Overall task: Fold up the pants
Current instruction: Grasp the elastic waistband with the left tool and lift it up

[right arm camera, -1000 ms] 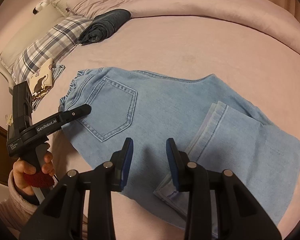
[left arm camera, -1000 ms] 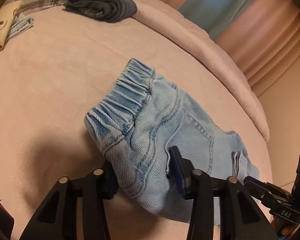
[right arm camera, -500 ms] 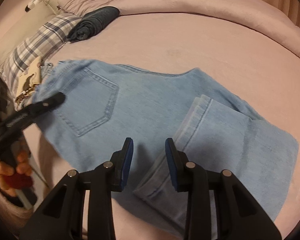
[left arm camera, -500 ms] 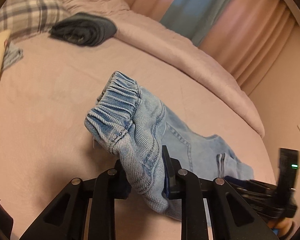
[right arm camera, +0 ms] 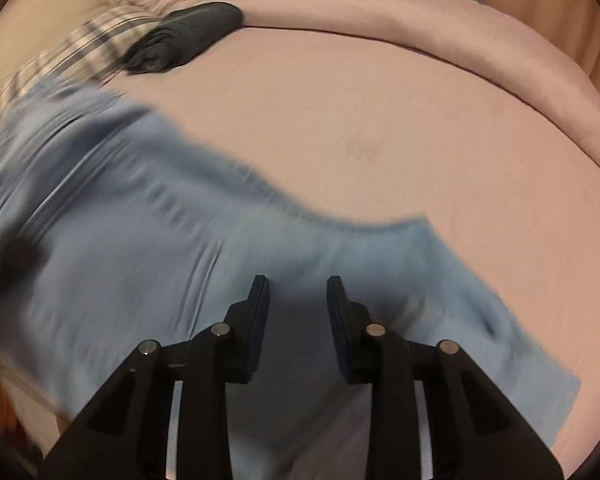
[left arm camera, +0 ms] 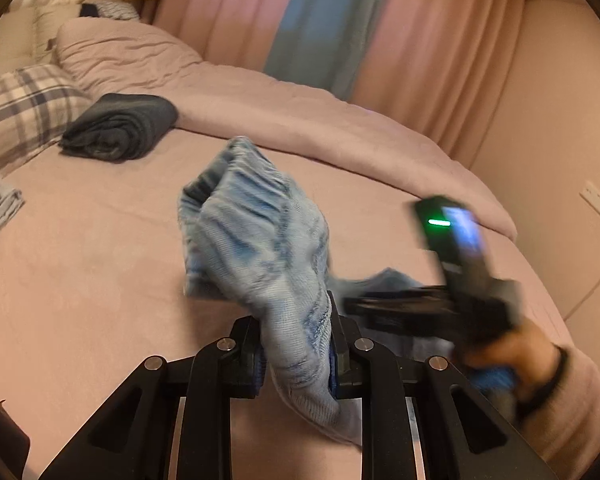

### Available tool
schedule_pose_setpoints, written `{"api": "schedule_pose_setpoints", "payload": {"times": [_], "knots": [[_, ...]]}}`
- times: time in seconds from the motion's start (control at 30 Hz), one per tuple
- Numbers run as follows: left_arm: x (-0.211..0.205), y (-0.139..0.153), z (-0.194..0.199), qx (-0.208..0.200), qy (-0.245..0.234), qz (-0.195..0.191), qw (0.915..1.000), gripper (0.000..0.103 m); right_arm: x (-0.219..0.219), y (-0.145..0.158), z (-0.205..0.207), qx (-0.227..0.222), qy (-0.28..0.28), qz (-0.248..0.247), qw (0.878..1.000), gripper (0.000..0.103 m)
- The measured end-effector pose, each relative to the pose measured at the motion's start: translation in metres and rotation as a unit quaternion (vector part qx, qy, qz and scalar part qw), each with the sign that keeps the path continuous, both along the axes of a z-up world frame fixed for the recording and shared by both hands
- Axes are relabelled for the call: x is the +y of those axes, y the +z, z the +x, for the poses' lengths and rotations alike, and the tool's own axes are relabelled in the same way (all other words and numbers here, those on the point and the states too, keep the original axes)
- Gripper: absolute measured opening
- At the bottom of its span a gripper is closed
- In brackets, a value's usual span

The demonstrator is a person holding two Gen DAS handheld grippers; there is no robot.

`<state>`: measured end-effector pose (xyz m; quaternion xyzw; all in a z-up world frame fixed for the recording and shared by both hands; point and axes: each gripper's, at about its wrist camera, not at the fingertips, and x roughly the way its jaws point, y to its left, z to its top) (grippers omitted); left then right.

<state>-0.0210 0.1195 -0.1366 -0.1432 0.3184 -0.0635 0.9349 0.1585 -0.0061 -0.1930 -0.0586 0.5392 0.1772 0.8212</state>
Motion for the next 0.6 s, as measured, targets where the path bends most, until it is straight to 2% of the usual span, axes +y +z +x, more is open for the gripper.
{"api": "schedule_pose_setpoints", "payload": {"times": [0.07, 0.17, 0.23, 0.33, 0.4, 0.5, 0.57, 0.6], "knots": [[-0.009, 0.002, 0.000, -0.008, -0.009, 0.015, 0.9998, 0.020, 0.000, -0.015, 0.017, 0.029, -0.007, 0.006, 1.000, 0.027], [-0.017, 0.009, -0.002, -0.022, -0.025, 0.021, 0.9992, 0.020, -0.001, -0.010, 0.019, 0.032, 0.010, 0.004, 0.999, 0.027], [-0.023, 0.012, -0.003, -0.028, -0.034, 0.033, 0.9985, 0.020, -0.012, -0.003, 0.014, 0.038, 0.002, 0.022, 0.999, 0.027], [-0.032, 0.013, -0.005, -0.032, -0.048, 0.044, 0.9974, 0.020, -0.027, 0.012, -0.010, 0.030, -0.008, 0.048, 0.998, 0.031], [-0.038, 0.015, -0.006, -0.035, -0.057, 0.048, 0.9966, 0.020, -0.032, 0.012, -0.033, 0.052, -0.003, 0.078, 0.996, 0.031], [-0.050, 0.016, -0.005, -0.038, -0.072, 0.057, 0.9951, 0.020, -0.028, -0.012, -0.061, 0.092, 0.016, 0.072, 0.993, 0.032], [-0.058, 0.016, -0.006, -0.039, -0.079, 0.064, 0.9940, 0.020, -0.024, -0.015, -0.070, 0.055, 0.031, 0.060, 0.996, 0.033], [-0.062, 0.018, -0.006, -0.040, -0.085, 0.068, 0.9933, 0.020, -0.024, -0.014, -0.071, 0.053, 0.036, 0.059, 0.996, 0.035]]}}
